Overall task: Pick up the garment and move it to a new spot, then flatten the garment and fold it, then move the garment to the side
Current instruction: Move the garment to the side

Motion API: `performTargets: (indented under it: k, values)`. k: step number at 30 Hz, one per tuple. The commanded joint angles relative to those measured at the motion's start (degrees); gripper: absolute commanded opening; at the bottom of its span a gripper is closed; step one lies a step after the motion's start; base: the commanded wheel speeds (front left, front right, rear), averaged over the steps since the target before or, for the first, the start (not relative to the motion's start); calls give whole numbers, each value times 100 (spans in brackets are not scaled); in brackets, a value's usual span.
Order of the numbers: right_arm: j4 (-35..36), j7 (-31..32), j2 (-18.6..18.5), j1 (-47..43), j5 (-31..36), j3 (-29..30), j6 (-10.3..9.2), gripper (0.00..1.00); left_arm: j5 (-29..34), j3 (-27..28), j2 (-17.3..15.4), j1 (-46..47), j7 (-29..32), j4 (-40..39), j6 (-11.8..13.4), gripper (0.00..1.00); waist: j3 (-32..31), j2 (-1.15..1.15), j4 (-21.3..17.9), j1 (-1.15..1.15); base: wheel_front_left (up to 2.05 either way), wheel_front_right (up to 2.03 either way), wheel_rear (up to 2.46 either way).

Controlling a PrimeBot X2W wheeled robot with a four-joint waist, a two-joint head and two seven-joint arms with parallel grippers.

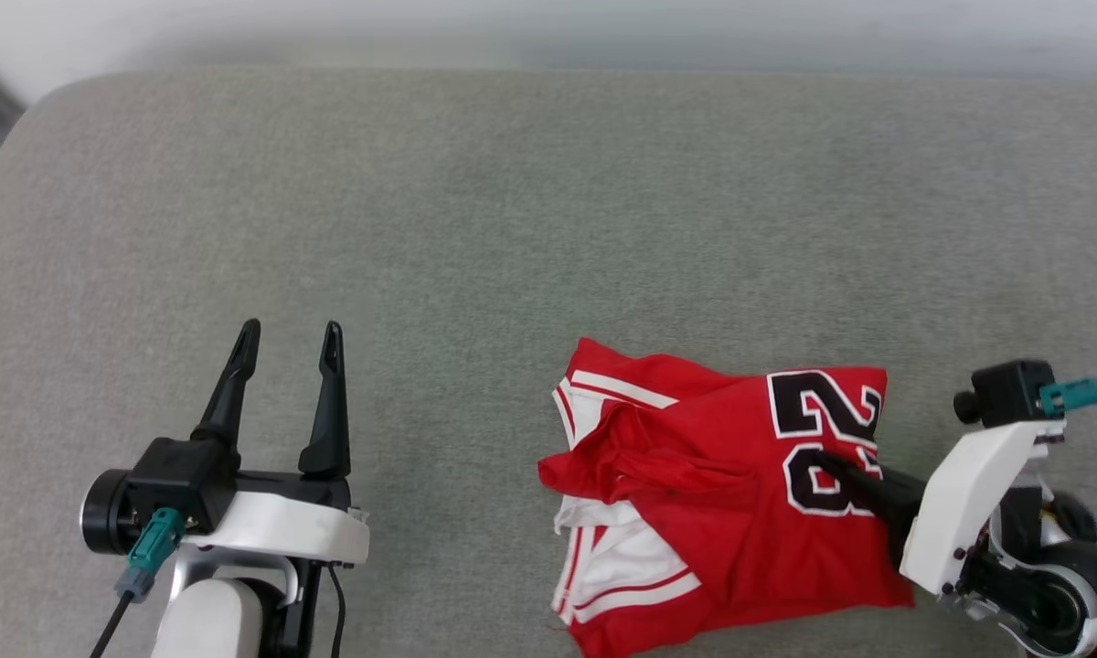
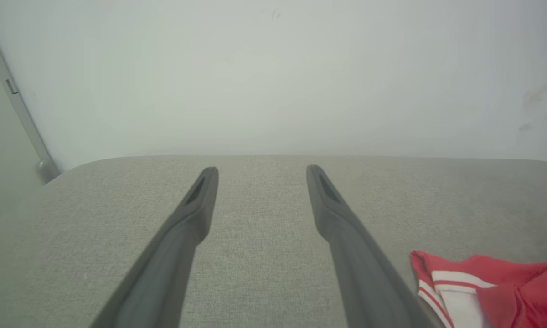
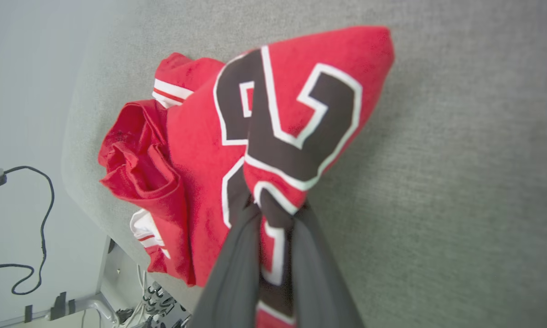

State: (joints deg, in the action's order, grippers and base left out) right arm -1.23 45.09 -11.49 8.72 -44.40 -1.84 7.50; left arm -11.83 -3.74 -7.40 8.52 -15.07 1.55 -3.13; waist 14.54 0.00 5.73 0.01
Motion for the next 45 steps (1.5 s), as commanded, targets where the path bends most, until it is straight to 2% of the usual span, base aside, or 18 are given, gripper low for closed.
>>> performTargets:
  k: [1,5,11,17,22,29,34,36,39,41,45]
  values:
    - [176,-82,-194,106,226,-177,-1,0,81,48,3,-73,-13,-6,-18,100,-201,0,-227,-1,0,0,0]
    - [516,-161,-714,244,896,-538,-2,0,155,108,55,-235,-13,-115,11,100,-451,0,-627,-1,0,0,0]
    - [804,-77,-1195,611,1549,-802,-2,0,248,214,1,-344,-13,-323,-30,100,-472,0,-1528,-1,0,0,0]
    - [692,-186,-1232,988,1796,-778,-2,0,335,193,-118,-258,-13,-542,-92,100,-223,0,-2479,-1,0,0,0]
    - [157,-641,-1161,1339,1831,-647,-2,0,430,7,-305,56,106,-795,-194,100,303,0,-2936,-1,0,0,0]
    - [-938,-1615,-1257,2118,1822,-434,-3,0,553,-191,-683,619,463,-1335,-302,100,1272,0,-3097,-1,0,0,0]
    - [-1726,-2355,-1448,2755,2038,-136,-3,0,586,-364,-902,961,690,-1691,-358,100,1797,0,-2995,-1,0,0,0]
    - [-1882,-2470,-1494,2855,2097,-50,-3,0,586,-399,-941,1024,730,-1768,-370,100,1896,0,-2960,-1,0,0,0]
    - [-2307,-2882,-1592,3174,2315,310,-3,0,591,-509,-1040,1202,848,-1956,-380,100,2158,0,-2858,-1,0,0,0]
    - [-2593,-3090,-1597,3354,2507,593,-3,0,586,-584,-1108,1316,923,-2073,-396,100,2335,0,-2787,-1,0,0,0]
    - [-3142,-3469,-1364,3646,2865,1058,-3,0,597,-634,-1220,1475,994,-2227,-402,100,2586,0,-2707,-1,0,0,0]
